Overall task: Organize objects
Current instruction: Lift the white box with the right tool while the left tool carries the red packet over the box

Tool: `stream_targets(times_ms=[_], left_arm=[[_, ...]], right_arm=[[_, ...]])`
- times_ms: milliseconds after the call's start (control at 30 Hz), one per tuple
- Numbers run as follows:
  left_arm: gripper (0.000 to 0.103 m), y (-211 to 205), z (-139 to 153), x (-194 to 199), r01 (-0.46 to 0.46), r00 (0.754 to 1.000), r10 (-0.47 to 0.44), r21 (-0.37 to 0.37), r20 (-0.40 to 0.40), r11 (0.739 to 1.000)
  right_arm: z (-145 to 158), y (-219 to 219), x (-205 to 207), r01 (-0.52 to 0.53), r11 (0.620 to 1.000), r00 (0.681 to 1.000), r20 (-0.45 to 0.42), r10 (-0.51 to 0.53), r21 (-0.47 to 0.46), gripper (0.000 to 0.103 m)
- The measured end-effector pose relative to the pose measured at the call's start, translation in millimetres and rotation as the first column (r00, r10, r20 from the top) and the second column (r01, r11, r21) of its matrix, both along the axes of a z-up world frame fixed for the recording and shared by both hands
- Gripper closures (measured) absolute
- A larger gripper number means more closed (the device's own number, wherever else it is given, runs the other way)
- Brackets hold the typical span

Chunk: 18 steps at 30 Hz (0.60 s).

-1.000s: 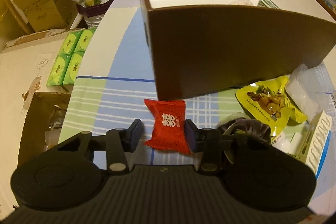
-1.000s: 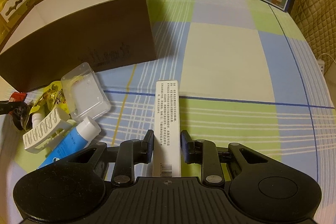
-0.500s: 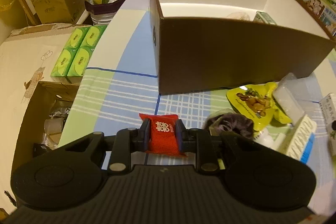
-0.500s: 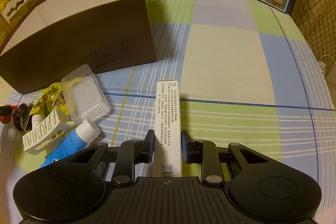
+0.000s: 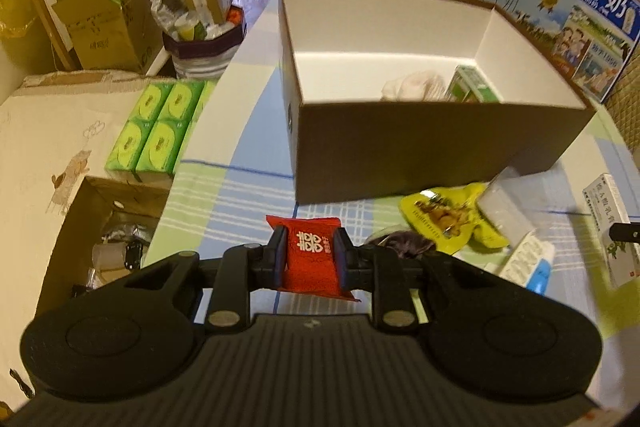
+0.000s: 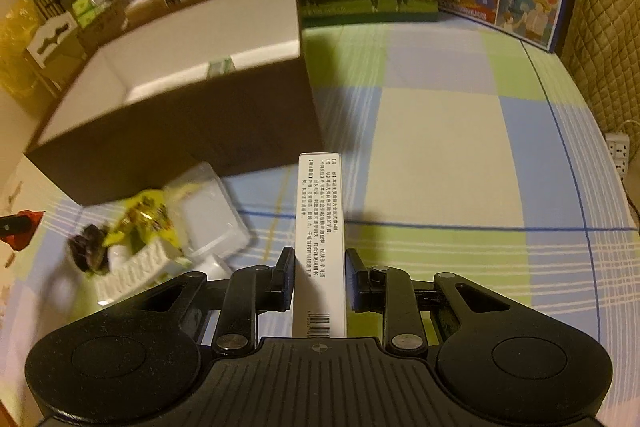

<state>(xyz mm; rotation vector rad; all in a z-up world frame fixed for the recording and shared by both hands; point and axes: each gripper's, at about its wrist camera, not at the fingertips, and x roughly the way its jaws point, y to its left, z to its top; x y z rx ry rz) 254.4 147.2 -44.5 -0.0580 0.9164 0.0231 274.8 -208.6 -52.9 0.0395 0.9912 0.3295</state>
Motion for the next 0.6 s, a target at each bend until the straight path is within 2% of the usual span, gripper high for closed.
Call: stream_targets(times_ms=[300, 600], left_arm=[[0.083, -11.8, 36.2, 1.6, 0.035, 0.995, -0.034, -0.018, 0.093, 0.999], [0.083, -24.5, 62.6, 24.2, 0.069, 0.983, -0.064, -0.021, 0.173, 0.997]], right_arm=[[42.2, 11.1, 5.7, -0.053, 0.997, 0.996, 0.079, 0.048, 0.059, 0.081], [72.5, 30.1, 28.6, -0.113, 0.988, 0.984, 0.147, 0.097, 0.109, 0.081]])
